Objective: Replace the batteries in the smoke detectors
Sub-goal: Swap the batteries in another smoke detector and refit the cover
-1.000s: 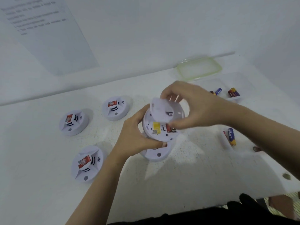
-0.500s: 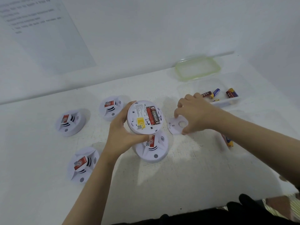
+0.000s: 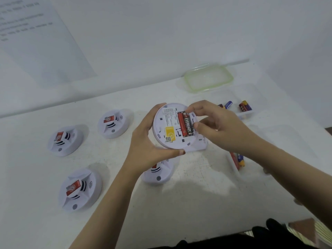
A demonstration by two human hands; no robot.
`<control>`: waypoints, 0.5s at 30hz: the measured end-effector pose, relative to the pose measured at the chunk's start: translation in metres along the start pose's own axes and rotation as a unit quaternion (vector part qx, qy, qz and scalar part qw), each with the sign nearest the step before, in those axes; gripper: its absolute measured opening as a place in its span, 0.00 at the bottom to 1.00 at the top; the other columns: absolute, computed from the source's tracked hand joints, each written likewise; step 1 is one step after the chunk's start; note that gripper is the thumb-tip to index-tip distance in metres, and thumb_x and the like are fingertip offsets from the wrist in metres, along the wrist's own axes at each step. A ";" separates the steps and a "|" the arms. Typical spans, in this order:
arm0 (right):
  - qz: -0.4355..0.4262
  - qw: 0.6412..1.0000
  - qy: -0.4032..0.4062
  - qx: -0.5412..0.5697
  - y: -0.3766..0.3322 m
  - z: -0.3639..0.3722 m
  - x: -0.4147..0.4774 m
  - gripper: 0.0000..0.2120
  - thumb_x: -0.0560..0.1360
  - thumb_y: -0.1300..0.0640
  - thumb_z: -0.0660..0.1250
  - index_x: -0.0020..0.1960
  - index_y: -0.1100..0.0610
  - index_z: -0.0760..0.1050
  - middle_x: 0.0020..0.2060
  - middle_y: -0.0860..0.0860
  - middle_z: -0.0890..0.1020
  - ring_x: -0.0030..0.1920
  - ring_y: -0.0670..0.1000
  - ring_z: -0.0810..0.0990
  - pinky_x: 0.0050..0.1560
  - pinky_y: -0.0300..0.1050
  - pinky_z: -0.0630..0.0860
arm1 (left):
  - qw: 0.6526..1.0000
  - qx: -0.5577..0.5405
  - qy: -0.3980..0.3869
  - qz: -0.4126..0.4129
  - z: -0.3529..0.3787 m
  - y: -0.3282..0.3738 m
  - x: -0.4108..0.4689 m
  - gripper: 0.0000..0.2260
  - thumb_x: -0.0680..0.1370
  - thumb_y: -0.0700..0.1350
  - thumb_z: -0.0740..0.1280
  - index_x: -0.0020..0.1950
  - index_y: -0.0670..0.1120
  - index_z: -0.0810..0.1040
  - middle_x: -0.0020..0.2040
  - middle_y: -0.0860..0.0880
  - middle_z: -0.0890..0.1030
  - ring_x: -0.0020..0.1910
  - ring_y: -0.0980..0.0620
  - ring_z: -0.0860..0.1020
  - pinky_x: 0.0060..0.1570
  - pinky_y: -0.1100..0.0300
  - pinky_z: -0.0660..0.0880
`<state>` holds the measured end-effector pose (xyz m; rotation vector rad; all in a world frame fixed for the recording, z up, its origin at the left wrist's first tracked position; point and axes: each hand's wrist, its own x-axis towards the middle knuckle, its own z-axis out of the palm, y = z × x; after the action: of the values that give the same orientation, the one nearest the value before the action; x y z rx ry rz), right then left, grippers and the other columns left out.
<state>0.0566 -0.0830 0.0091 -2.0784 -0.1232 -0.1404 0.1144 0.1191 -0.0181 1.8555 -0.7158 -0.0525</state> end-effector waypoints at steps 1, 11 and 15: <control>0.000 1.000 0.008 -0.007 0.001 -0.003 -0.002 0.13 0.77 0.60 0.62 0.56 0.44 0.71 0.56 0.50 0.79 0.41 0.49 0.84 0.44 0.53 0.81 | 1.000 -0.004 -0.004 0.002 0.005 0.003 0.002 0.43 0.58 0.47 0.83 0.70 0.45 0.70 0.65 0.50 0.77 0.66 0.49 0.75 0.61 0.58 0.76; -0.001 0.997 0.048 -0.067 0.011 -0.046 -0.018 0.12 0.73 0.57 0.69 0.54 0.52 0.71 0.46 0.44 0.80 0.37 0.48 0.82 0.38 0.43 0.79 | 0.999 0.003 -0.022 0.037 0.056 0.022 0.021 0.41 0.58 0.44 0.82 0.67 0.55 0.67 0.59 0.70 0.75 0.60 0.65 0.75 0.53 0.75 0.71; -0.007 0.995 0.057 -0.077 0.014 -0.062 -0.021 0.11 0.72 0.59 0.69 0.53 0.52 0.72 0.45 0.46 0.81 0.35 0.51 0.82 0.38 0.47 0.78 | 0.998 -0.034 -0.043 0.030 0.075 0.027 0.027 0.39 0.60 0.47 0.77 0.67 0.59 0.63 0.59 0.69 0.74 0.60 0.62 0.76 0.53 0.70 0.74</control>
<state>0.0348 -0.1447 0.0238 -2.2182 -0.0582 -0.2854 0.0973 0.0369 -0.0166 1.7746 -0.8191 -0.1175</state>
